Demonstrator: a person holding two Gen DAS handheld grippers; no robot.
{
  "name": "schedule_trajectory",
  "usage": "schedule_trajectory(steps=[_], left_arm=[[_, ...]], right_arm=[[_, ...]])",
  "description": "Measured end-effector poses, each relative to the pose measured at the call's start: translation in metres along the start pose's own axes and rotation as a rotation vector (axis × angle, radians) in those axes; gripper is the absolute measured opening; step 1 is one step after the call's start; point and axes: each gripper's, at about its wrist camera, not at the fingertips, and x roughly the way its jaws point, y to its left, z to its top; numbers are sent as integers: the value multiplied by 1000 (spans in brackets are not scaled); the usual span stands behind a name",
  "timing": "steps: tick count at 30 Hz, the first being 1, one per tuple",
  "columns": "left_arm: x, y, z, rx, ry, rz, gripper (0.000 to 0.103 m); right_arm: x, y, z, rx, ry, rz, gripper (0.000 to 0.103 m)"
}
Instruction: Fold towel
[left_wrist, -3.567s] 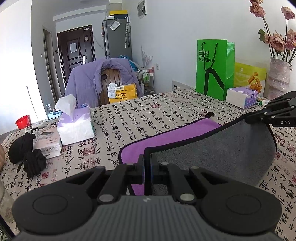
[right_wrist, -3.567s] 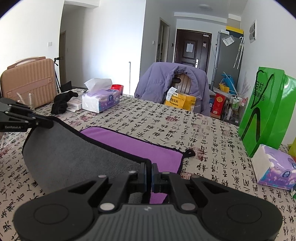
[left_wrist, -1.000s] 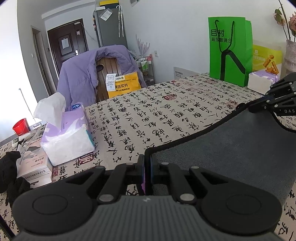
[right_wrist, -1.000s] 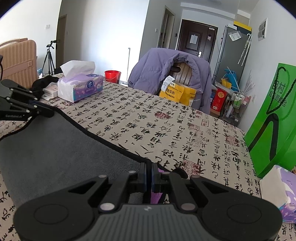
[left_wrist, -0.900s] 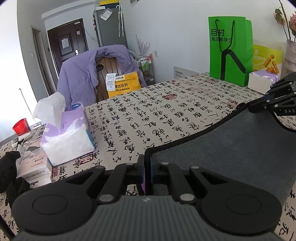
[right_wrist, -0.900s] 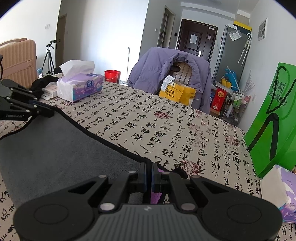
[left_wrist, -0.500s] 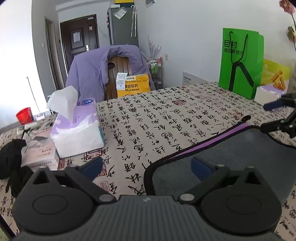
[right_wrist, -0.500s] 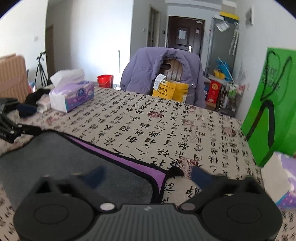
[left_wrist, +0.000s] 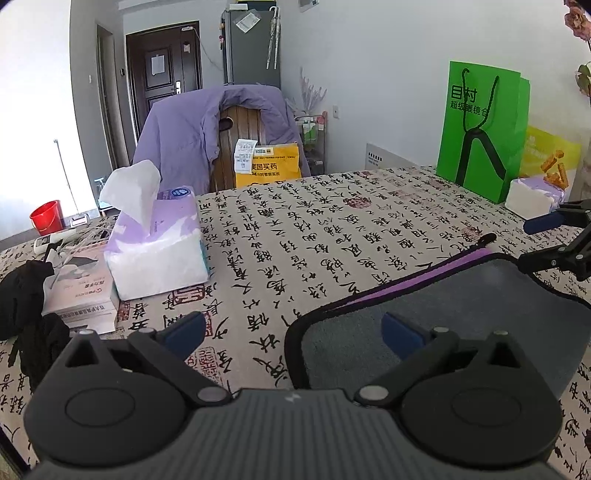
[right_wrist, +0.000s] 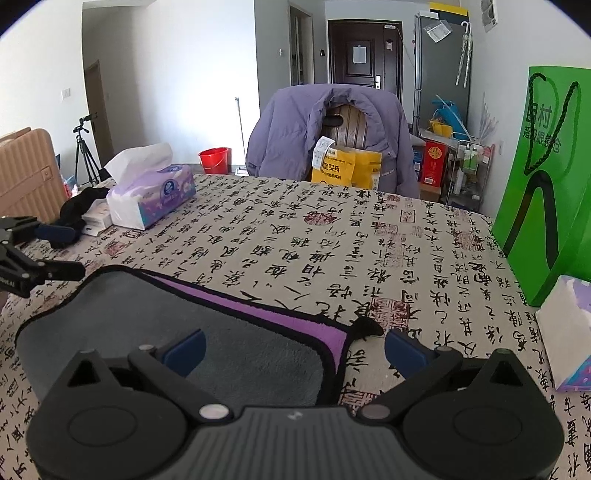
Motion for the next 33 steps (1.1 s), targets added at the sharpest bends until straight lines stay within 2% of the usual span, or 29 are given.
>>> schedule_trajectory(steps=[16, 33], left_arm=[[-18, -7, -4, -24, -10, 0, 103], [-68, -18, -15, -41, -47, 4, 103]], right_arm=[[-17, 5, -6, 17, -7, 6, 103], [-62, 24, -14, 0, -34, 7, 103]])
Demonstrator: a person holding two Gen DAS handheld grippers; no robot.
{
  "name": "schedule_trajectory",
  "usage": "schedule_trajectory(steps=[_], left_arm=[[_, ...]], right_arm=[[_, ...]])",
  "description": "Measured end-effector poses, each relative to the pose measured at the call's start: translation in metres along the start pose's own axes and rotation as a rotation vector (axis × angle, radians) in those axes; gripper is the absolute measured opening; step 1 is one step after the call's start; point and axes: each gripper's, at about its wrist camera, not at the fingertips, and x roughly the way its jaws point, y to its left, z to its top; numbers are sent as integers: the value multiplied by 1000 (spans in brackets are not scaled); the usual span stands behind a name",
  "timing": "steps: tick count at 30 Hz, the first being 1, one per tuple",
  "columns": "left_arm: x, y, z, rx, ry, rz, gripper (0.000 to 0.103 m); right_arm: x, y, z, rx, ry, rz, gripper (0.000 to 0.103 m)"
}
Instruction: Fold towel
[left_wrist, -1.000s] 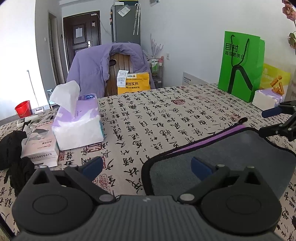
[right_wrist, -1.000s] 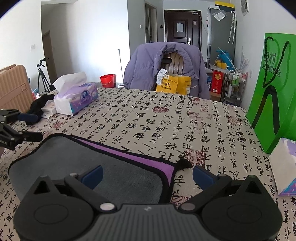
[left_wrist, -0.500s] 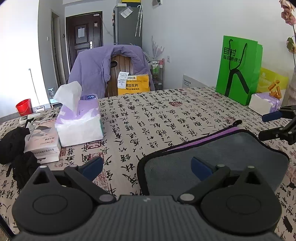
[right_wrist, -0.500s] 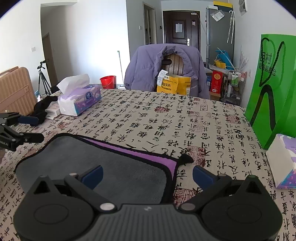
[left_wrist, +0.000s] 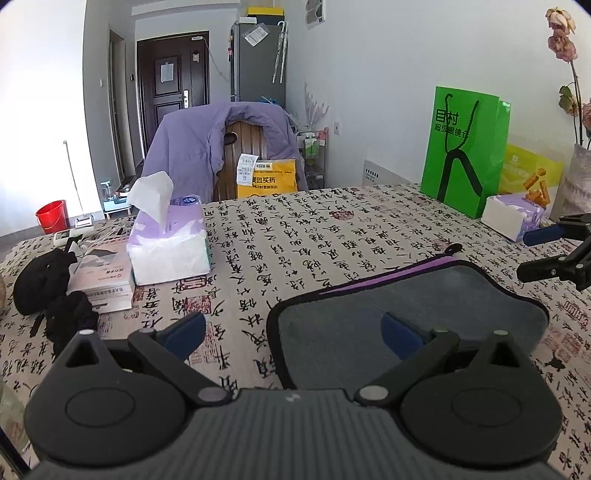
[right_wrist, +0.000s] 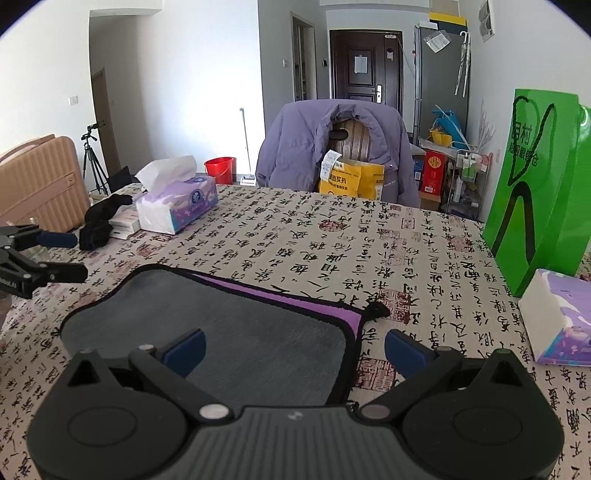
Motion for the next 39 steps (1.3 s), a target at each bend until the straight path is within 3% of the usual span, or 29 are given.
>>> schedule_trajectory(steps=[39], left_arm=[[-121, -26, -42, -51, -112, 13, 103]], right_arm=[[-112, 49, -50, -8, -90, 0, 103]])
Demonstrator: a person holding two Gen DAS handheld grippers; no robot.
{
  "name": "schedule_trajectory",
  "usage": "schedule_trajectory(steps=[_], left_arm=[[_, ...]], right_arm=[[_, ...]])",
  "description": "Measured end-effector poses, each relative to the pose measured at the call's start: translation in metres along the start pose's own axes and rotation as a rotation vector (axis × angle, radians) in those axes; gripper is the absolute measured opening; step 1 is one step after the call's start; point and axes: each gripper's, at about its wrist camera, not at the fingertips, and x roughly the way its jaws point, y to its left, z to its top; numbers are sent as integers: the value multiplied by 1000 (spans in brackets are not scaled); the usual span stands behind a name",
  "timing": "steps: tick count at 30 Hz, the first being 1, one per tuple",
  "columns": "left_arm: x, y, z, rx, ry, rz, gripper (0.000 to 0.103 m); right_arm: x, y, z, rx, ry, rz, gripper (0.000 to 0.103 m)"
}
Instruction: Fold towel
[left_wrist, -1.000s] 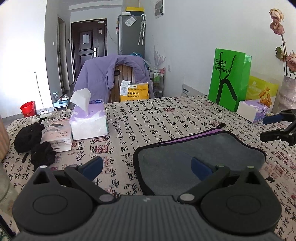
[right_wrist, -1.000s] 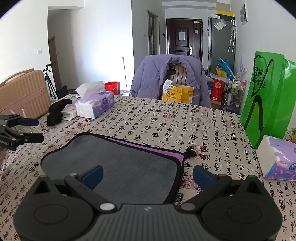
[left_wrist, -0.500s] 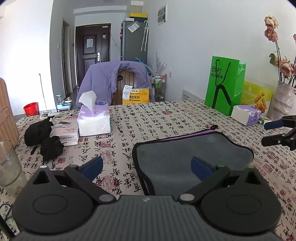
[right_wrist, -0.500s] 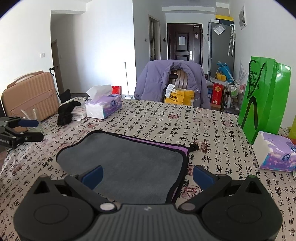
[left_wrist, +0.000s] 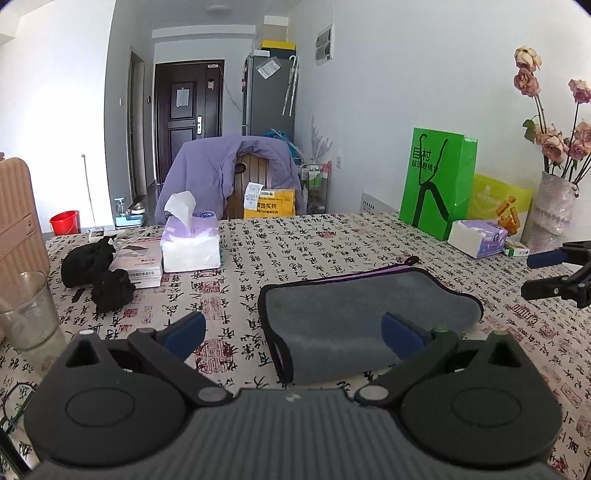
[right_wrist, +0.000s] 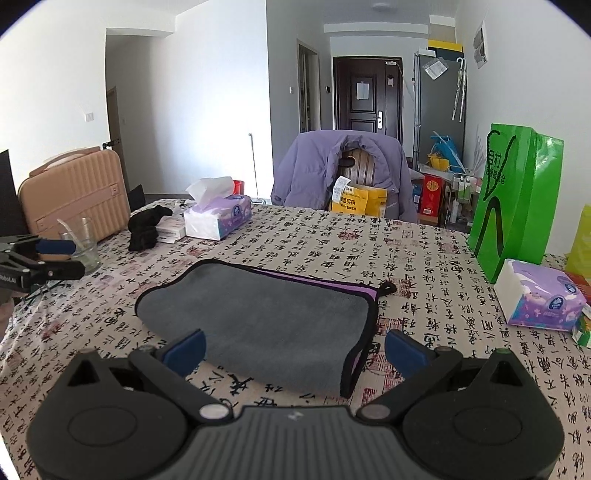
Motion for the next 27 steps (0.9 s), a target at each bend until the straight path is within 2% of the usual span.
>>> schedule_trajectory(steps=[27], left_arm=[[-68, -16, -38, -36, -89, 27, 103]], right_arm=[[-65, 19, -47, 51, -61, -11, 103]])
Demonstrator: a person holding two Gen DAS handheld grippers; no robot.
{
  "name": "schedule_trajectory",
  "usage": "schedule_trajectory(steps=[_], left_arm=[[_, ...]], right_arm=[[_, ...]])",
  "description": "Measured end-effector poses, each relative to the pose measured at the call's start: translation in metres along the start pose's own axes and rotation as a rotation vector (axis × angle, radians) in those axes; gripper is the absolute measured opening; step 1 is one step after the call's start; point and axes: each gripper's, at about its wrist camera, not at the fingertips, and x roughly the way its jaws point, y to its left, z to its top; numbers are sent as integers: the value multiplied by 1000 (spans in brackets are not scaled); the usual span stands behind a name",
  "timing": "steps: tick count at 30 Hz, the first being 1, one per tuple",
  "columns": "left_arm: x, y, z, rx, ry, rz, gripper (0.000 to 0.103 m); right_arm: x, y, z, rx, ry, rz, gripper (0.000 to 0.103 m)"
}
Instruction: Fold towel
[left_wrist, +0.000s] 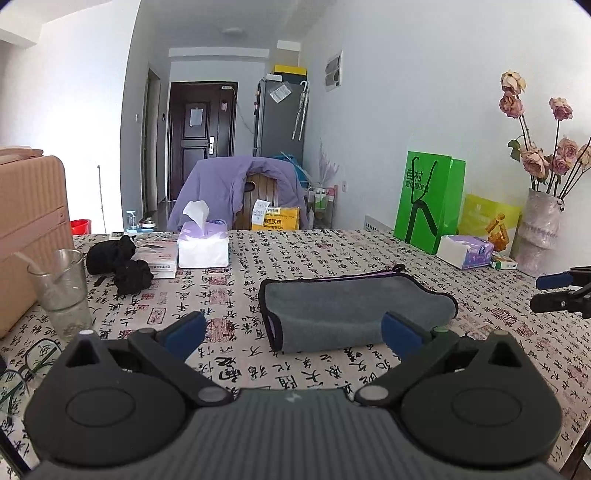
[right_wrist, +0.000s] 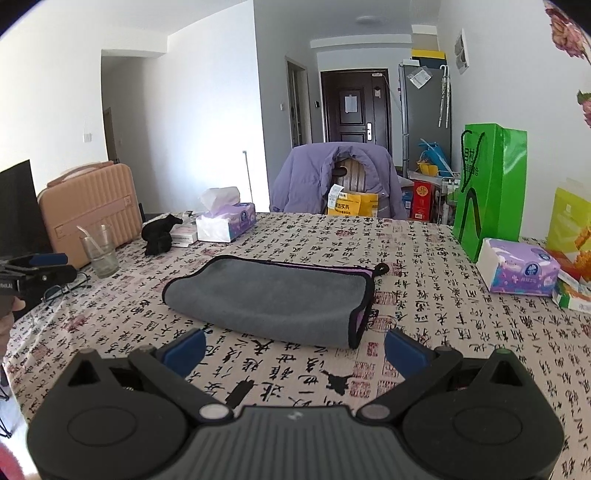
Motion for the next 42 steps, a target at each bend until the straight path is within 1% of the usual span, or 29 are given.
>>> schedule_trajectory(steps=[13, 24, 35, 42], left_arm=[[-27, -11, -19, -7, -21, -19, 103], [-39, -15, -41, -36, 5, -21, 103], [-53, -11, -64, -80, 38, 2, 103], [-63, -9, -72, -90, 43, 17, 103]], right_arm=[[-34, 9, -20, 40, -53, -24, 103], [-52, 11, -42, 65, -52, -45, 103], [-65, 15, -59, 72, -43, -46, 103], [-72, 19, -67, 69, -39, -49, 103]])
